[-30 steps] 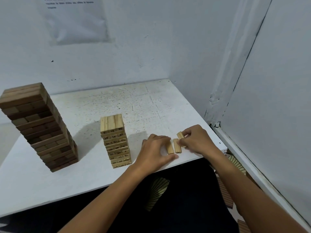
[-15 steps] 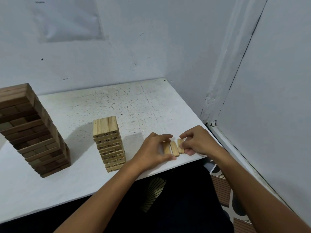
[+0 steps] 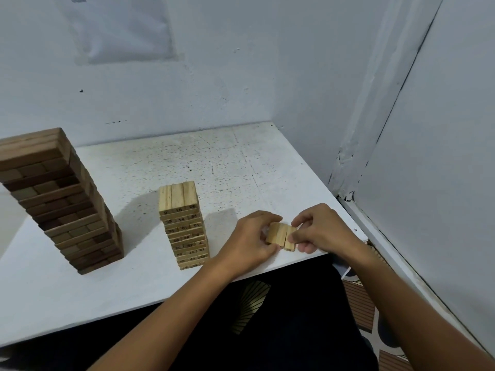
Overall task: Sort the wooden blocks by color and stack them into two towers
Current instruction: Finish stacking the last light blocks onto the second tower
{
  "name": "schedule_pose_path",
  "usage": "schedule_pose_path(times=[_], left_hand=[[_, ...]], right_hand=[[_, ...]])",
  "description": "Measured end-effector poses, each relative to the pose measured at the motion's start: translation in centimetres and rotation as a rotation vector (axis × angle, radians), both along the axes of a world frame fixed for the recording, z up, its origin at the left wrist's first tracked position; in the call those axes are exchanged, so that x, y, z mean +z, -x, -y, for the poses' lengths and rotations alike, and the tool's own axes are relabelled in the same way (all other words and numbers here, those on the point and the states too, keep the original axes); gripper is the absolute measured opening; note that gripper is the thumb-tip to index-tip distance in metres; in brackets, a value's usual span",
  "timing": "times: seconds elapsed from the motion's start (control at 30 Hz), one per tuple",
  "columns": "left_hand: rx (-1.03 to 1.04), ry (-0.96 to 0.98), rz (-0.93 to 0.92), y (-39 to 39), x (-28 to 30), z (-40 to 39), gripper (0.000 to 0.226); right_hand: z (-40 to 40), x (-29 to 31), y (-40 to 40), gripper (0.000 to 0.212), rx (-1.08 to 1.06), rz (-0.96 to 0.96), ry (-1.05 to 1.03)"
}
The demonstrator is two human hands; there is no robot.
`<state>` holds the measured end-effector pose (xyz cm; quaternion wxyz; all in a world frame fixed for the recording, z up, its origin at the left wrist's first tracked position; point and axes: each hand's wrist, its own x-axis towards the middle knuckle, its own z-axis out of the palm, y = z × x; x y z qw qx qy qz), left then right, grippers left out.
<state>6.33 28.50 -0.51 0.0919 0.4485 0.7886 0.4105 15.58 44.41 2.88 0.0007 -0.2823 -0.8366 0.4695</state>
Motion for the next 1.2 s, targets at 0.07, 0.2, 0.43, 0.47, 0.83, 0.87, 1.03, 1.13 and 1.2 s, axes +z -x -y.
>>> schedule_pose_path(times=[0.07,0.2,0.43,0.47,0.83,0.87,1.03,1.13,1.2], left_hand=[[0.0,-0.016,0.015,-0.3,0.0,0.0,0.054],[0.026,-0.019,-0.002,-0.6,-0.4,-0.2,0.067],[0.108,-0.031,-0.028,-1.4,-0.7,-0.9,0.083],[0.1,-0.032,-0.005,-1.3,-0.7,-0.8,0.084],[-0.079,0.042,0.111,-0.4,0.3,0.3,0.101],[-0.064,-0.019,0.136,-0.7,0.2,0.3,0.1],[0.106,-0.475,0.59,-3.1,0.3,0.2,0.085],[0.19,-0.589,0.719,-3.5,0.2,-0.3,0.094],[0.209,-0.634,0.775,-3.8,0.4,-0.5,0.095]], right_hand=[[0.1,-0.2,0.1,0.027,0.0,-0.007,-0.086],[0.4,-0.2,0.3,0.025,-0.023,-0.028,-0.146],[1.5,0.1,0.1,0.024,-0.056,-0.012,-0.212],[1.6,0.2,-0.1,0.025,-0.057,-0.004,-0.238],[2.3,-0.5,-0.8,0.025,-0.061,-0.053,-0.311],[2.2,-0.6,-0.8,0.022,-0.092,-0.114,-0.275],[2.4,-1.0,-0.3,0.018,-0.254,-0.55,0.248],[3.3,-1.7,-0.1,0.027,-0.212,-0.594,0.452],[3.9,-2.0,-0.1,0.05,-0.168,-0.596,0.494]])
